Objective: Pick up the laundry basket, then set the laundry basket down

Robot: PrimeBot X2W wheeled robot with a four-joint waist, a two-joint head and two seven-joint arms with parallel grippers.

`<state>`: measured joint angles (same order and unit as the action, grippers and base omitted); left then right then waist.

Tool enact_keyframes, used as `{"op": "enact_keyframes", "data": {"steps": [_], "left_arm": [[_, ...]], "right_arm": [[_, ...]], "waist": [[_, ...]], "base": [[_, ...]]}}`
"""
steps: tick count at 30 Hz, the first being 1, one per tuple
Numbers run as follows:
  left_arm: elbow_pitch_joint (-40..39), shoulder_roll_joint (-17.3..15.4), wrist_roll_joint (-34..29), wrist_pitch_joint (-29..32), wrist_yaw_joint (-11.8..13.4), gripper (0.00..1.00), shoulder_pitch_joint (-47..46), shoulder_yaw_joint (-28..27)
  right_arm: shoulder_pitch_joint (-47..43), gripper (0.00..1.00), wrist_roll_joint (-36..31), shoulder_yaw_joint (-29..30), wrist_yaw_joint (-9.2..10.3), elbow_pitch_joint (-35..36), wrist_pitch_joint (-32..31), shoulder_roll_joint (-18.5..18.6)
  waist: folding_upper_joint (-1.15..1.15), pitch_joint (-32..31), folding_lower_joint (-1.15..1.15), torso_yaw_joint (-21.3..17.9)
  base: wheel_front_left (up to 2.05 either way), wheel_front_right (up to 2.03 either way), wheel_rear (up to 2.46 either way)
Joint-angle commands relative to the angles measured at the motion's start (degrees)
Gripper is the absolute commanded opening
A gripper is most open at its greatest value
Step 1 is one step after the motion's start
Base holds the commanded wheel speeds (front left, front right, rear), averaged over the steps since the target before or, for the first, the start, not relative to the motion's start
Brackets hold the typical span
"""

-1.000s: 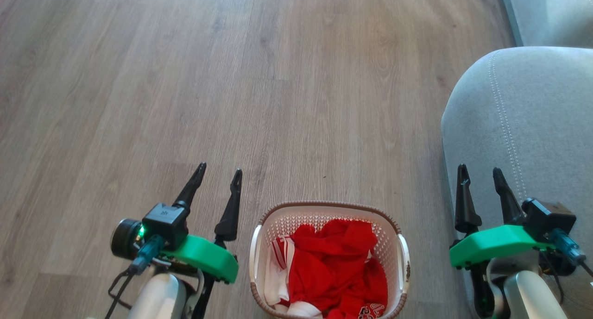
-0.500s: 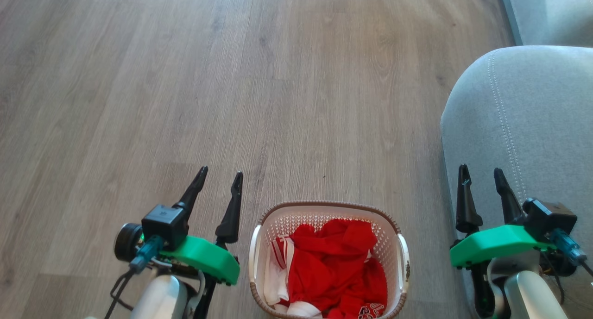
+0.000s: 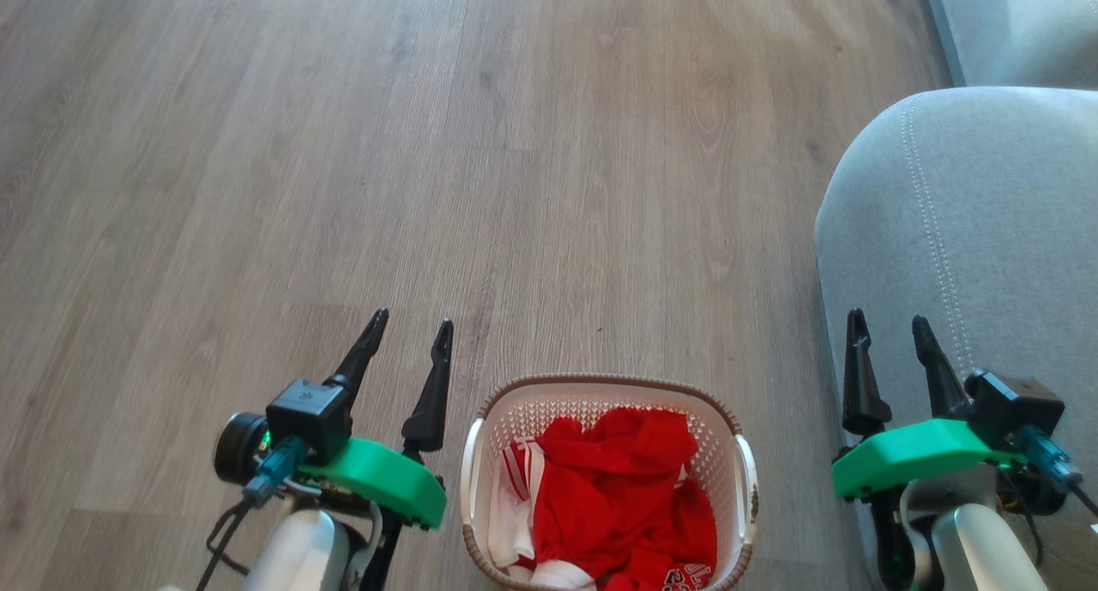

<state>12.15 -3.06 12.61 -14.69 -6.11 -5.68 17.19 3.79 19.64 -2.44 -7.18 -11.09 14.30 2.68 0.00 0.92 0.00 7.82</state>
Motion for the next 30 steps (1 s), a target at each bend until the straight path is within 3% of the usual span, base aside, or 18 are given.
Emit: {"op": "enact_keyframes", "data": {"steps": [1,16,17,21,30], "left_arm": [[-2.1,0.2,-0.7,-0.3,-0.3,1.0,-2.5,-1.9],[-2.0,0.2,1.1,-0.3,-0.4,1.0,-2.5,-2.2],[0.2,0.0,0.7,0.0,0.0,0.0,0.0,-0.1],[3.8,0.0,0.8,0.0,0.0,0.0,2.4,0.6],[3.5,-0.4,6.9,1.1,0.0,0.0,2.3,-0.6]], "right_arm": [[1.8,1.0,-0.3,-1.5,-0.31,1.6,0.7,0.2],[2.0,1.0,-0.5,-2.1,-0.31,1.1,0.7,0.2],[0.0,0.0,0.0,-0.8,0.0,-0.7,0.0,0.0],[-1.8,0.0,0.1,-1.2,0.01,-4.5,-0.1,-0.4],[-1.6,0.0,5.5,-0.7,-0.01,-4.3,-1.5,-0.2]], "waist": [[0.0,0.0,0.0,0.0],[0.0,-0.1,0.0,0.1],[0.0,-0.1,0.0,0.1],[0.0,-0.1,0.0,0.1],[0.0,-0.2,0.0,-0.5]], "base": [[0.0,0.0,0.0],[0.0,0.0,0.0],[0.0,0.0,0.0],[0.0,0.0,0.0],[0.0,0.0,0.0]]}}
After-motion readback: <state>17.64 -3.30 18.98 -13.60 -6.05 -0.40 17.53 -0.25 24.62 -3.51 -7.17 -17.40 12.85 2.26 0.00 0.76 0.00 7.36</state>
